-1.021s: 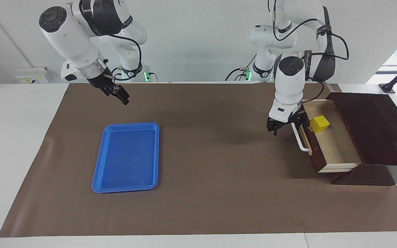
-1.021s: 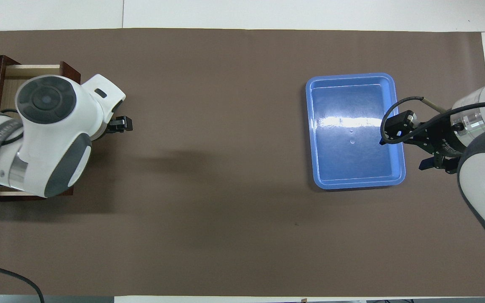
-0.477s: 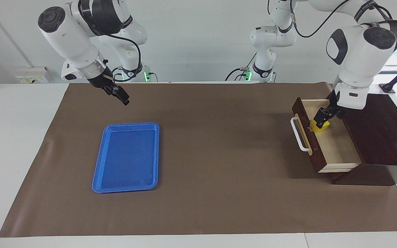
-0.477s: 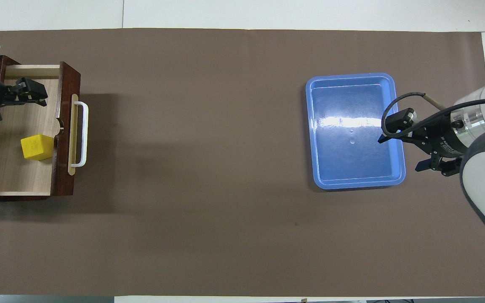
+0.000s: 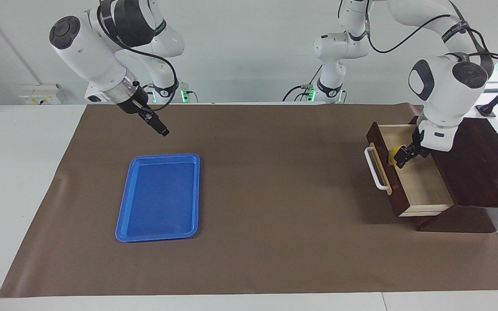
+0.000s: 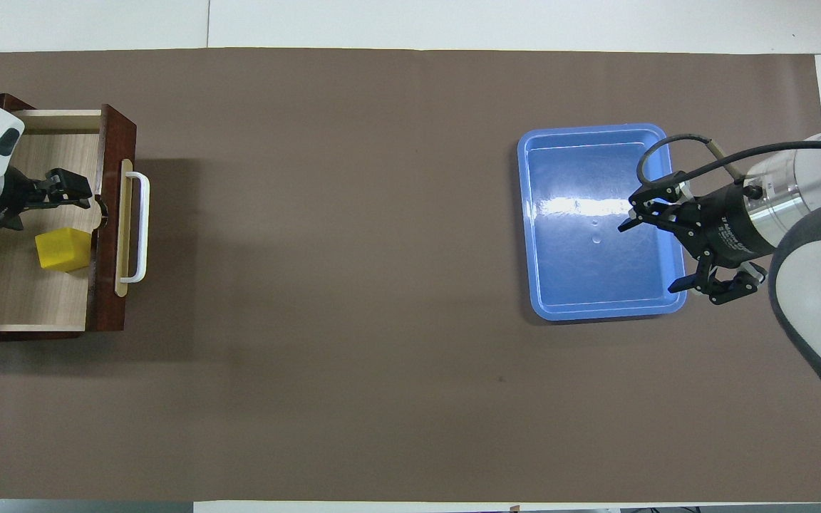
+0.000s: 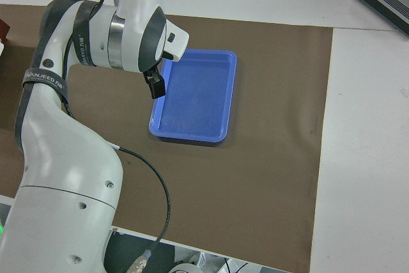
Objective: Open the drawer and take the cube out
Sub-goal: 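Reach the left gripper into the drawer toward the yellow cube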
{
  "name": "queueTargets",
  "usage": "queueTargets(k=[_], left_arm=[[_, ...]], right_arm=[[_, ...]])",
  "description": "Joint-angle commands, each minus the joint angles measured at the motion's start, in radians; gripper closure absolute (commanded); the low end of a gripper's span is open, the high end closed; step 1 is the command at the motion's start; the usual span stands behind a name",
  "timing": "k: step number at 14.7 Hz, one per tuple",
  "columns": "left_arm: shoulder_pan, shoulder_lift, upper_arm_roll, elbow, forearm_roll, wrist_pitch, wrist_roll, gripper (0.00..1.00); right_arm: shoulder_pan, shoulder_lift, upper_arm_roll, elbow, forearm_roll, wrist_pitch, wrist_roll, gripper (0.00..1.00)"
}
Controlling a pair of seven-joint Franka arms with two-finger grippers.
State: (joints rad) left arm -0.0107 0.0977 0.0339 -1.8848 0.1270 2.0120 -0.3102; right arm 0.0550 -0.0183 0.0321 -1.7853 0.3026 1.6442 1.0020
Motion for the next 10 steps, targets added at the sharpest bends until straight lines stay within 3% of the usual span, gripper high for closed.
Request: queueTargets(k=[1,6,7,8,9,10], left_arm=[[0.024,-0.047,-0.006,-0.094,-0.013,0.047,0.008,0.0],[0.035,-0.046,-0.006,-0.117,-0.013,0.06,-0.007,0.0],[0.034,-0.043,-0.006,-0.116,-0.013,0.057,-0.013,0.24],[0.034,-0.039,-0.006,-0.109,-0.013,0.048,-0.027,0.67],[0.035,-0.038,-0.006,-0.1,-0.013,0.036,-0.027,0.99],[0.037,-0.033,-0.006,-0.088,-0.013,0.024,-0.026,1.0]], right_arm=[[0.012,0.021,0.002,-0.009,0.064,0.045,0.123,0.0],[0.077,0.064,0.003,-0.009,0.141,0.075,0.277,0.0],[0.083,0.07,0.003,-0.008,0.159,0.083,0.317,0.0],[0.085,0.078,0.003,-0.008,0.185,0.106,0.358,0.0],[0.098,0.086,0.002,-0.008,0.199,0.118,0.391,0.0],[0.111,0.095,0.002,-0.008,0.211,0.132,0.423,0.0]])
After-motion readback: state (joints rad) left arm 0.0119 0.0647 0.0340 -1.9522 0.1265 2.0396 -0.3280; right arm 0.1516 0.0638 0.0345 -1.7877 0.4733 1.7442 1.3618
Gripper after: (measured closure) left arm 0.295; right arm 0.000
